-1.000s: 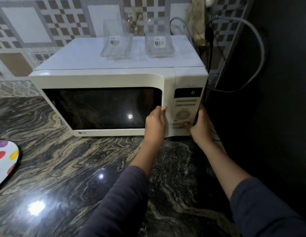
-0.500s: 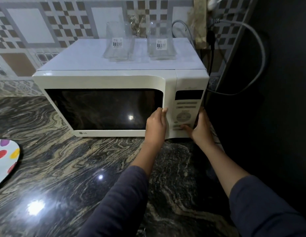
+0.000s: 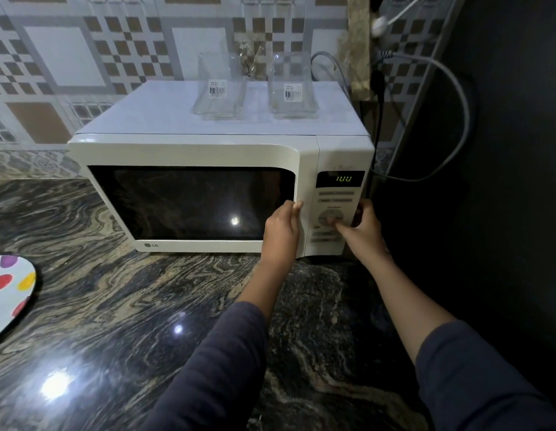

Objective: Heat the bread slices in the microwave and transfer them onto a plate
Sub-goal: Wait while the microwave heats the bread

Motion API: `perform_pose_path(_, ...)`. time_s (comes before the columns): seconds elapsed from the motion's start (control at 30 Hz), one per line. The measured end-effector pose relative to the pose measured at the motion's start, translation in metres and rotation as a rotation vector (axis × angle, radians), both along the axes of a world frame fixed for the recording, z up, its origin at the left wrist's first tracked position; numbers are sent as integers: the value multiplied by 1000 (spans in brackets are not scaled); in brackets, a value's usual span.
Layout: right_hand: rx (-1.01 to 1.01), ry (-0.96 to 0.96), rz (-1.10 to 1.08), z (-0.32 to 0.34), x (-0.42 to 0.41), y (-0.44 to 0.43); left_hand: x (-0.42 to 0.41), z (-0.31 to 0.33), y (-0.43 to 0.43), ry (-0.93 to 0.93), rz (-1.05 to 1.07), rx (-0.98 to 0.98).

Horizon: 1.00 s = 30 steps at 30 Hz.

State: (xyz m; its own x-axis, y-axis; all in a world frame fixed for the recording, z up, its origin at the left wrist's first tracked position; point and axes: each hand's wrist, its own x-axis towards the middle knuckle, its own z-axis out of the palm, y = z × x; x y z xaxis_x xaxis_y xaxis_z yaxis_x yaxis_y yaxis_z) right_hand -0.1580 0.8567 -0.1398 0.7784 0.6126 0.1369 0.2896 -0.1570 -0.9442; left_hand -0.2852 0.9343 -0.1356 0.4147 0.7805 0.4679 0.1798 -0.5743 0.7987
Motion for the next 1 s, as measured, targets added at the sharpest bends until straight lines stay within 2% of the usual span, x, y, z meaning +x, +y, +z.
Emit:
perform_pose_path(0.2,20,-28,-33,-1,-8,-3,2,1,-2,11,-10,-49)
perform_pose_path(0.33,-63,-81,-60,-19,-15,-5,-12,-27,-8,165,29,-27)
perform_pose_path(0.43,-211,-83,-64,-45,-30,-14,-33,-65,-10,290,57,-38)
perform_pose_path(0.53,-488,-135,-41,-77,-46,-29,-49,-95,-9,574,53,-63)
perform_pose_path(0.6,-726,-383,17,-98,-55,-37,-56,-110,-11,785,15,-28)
perform_pose_path(0.63,-788,-500,29,-106,-56,-38,-59,-115,-13,831,9,0)
perform_pose_path(0.83,-906,-669,26,-118,-51,-36,-58,-128,-14,866,68,97)
perform_pose_path(1.0,-933,-672,32,-119,-50,-36,-57,-128,-14,888,54,94)
